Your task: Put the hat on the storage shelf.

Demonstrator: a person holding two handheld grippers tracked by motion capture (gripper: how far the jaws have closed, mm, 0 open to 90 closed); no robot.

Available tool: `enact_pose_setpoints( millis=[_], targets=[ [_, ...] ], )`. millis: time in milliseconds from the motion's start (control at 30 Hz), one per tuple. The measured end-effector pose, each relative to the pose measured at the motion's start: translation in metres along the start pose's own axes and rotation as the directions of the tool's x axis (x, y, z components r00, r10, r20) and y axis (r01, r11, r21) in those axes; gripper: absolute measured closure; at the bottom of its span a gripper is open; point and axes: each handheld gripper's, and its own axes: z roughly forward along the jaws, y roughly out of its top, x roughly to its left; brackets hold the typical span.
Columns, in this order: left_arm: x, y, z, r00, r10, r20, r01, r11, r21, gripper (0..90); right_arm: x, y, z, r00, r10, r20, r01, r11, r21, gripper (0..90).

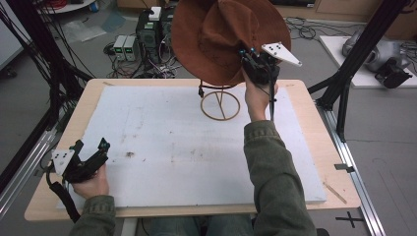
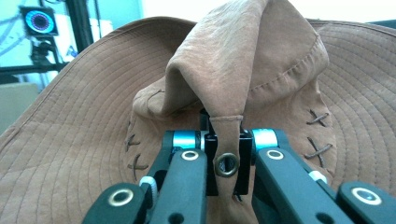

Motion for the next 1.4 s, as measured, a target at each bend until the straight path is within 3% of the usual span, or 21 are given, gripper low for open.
enact_pose_setpoints(
  millis=[233, 433, 533, 900, 1067, 1233, 1400],
  targets=[
    [-0.004, 0.000, 0.003, 0.9998, 0.006, 0.019, -0.006, 1.0000, 0.002, 17.4, 0.003, -0.012, 0.018, 0.9984, 0.019, 0.052, -0.024, 0.996, 0.083, 88.2],
    [-0.005, 0.000, 0.003, 0.9997, 0.013, 0.021, -0.013, 0.9999, 0.004, 17.4, 0.005, -0.018, 0.023, 0.9995, 0.010, 0.031, -0.014, 0.992, 0.127, 88.1],
    [-0.005, 0.000, 0.003, 0.9998, 0.009, 0.020, -0.009, 1.0000, -0.001, 17.4, 0.008, -0.018, 0.023, 0.9995, -0.018, 0.024, 0.015, 0.990, 0.143, 88.1],
    [-0.005, 0.002, 0.001, 0.9996, 0.024, 0.012, -0.024, 0.9997, -0.010, 17.4, 0.008, -0.025, 0.020, 0.9997, -0.020, 0.016, 0.018, 0.989, 0.148, 87.7],
    [-0.007, 0.004, -0.003, 0.9987, 0.050, -0.004, -0.050, 0.9976, -0.047, 17.4, 0.008, -0.028, 0.019, 0.9996, -0.028, 0.007, 0.027, 0.990, 0.138, 87.5],
    [-0.008, 0.004, -0.003, 0.9983, 0.057, -0.005, -0.058, 0.9970, -0.053, 17.4, 0.009, -0.029, 0.019, 0.9995, -0.033, 0.003, 0.032, 0.989, 0.142, 87.5],
    [-0.008, 0.004, -0.003, 0.9981, 0.062, -0.004, -0.062, 0.9968, -0.051, 17.4, 0.008, -0.030, 0.021, 0.9999, -0.015, 0.001, 0.015, 0.987, 0.158, 85.6]
  ],
)
